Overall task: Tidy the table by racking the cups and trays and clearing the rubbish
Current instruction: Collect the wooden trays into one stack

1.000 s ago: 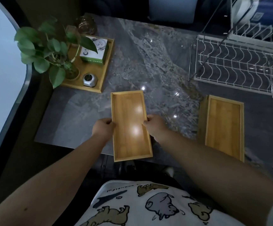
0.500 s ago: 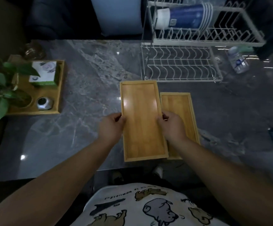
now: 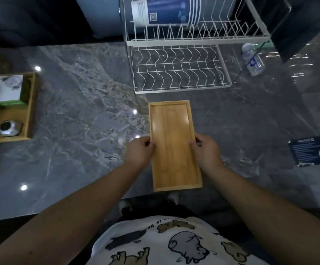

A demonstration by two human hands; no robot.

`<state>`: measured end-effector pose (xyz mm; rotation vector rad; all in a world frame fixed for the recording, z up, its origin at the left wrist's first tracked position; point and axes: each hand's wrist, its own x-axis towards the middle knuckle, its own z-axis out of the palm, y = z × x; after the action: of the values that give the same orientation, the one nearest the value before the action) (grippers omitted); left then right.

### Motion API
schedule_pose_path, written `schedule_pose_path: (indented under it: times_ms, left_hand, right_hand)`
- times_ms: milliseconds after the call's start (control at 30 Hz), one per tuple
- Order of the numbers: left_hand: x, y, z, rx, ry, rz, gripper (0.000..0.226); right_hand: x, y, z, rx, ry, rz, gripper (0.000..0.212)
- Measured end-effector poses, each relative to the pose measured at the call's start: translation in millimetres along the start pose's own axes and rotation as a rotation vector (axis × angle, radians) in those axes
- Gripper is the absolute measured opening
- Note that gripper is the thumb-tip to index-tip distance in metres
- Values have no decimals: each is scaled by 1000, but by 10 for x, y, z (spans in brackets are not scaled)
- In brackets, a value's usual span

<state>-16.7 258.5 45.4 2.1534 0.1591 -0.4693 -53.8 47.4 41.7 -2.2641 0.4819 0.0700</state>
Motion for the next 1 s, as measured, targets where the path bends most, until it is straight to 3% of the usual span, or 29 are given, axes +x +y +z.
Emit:
schedule_pose_path:
  times_ms: [200,633,867,1000]
  left_hand:
    - [44,40,115,165,22,-3,23]
    - [50,5,176,159,51,31,28]
    - [-18,-88,231,12,-67,-116,61]
    - [-123,-130,265,-289,-166,-200,63]
  right_hand:
    - [59,89,-47,-43,-21,-22,23]
    - [71,80,-51,2,-47,-12,23]
    - [83,163,-74,235,-228,250,50]
    - [-24,272,-128,389,-324,303,63]
